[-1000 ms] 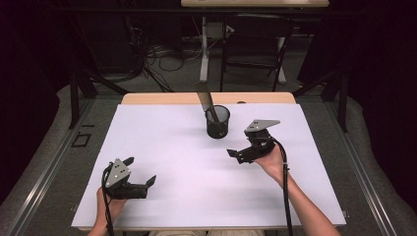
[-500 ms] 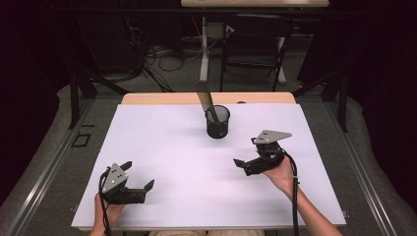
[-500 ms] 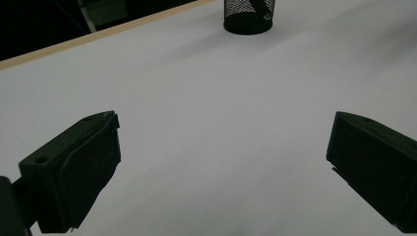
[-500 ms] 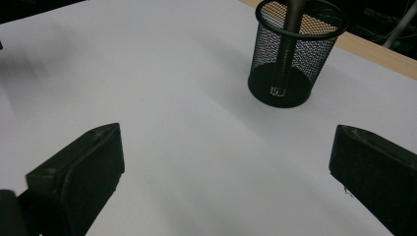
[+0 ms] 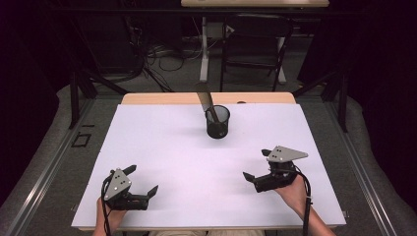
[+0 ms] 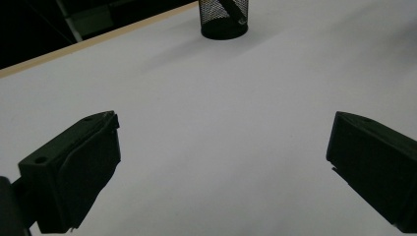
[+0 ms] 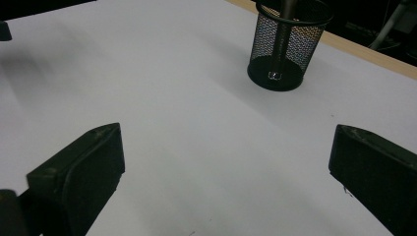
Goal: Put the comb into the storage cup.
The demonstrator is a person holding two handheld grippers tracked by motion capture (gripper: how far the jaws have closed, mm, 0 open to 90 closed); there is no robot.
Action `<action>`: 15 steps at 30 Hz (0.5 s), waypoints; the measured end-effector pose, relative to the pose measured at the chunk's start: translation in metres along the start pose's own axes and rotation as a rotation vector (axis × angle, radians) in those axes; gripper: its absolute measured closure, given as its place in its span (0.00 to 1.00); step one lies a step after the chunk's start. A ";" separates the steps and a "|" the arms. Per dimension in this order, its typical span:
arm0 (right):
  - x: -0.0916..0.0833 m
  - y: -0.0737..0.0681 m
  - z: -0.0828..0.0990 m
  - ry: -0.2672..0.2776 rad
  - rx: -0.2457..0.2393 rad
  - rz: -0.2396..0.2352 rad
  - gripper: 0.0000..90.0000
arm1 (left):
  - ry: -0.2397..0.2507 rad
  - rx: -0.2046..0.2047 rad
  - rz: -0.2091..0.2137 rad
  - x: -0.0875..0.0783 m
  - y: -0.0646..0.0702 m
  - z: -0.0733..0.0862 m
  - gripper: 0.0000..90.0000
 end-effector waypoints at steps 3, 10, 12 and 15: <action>-0.004 -0.003 0.005 -0.003 0.002 0.010 0.00 | -0.008 -0.012 0.007 -0.001 0.000 0.003 0.00; -0.011 -0.011 0.015 0.020 0.008 0.031 0.00 | -0.001 -0.001 0.004 -0.007 0.001 0.007 0.00; -0.013 -0.012 0.018 0.025 0.005 0.033 0.00 | -0.005 0.002 0.001 -0.007 0.001 0.008 0.00; -0.016 -0.015 0.022 0.030 0.007 0.038 0.00 | -0.004 0.004 0.007 -0.008 0.002 0.009 0.00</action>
Point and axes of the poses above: each handheld gripper's, and its own axes: x roughly forward along the jaws, z roughly out of its underside, y roughly to its right, the point moved 8 cm from there along x, roughly forward along the jaws, and after that the axes turned 14 degrees about -x, right-handed, at the moved point
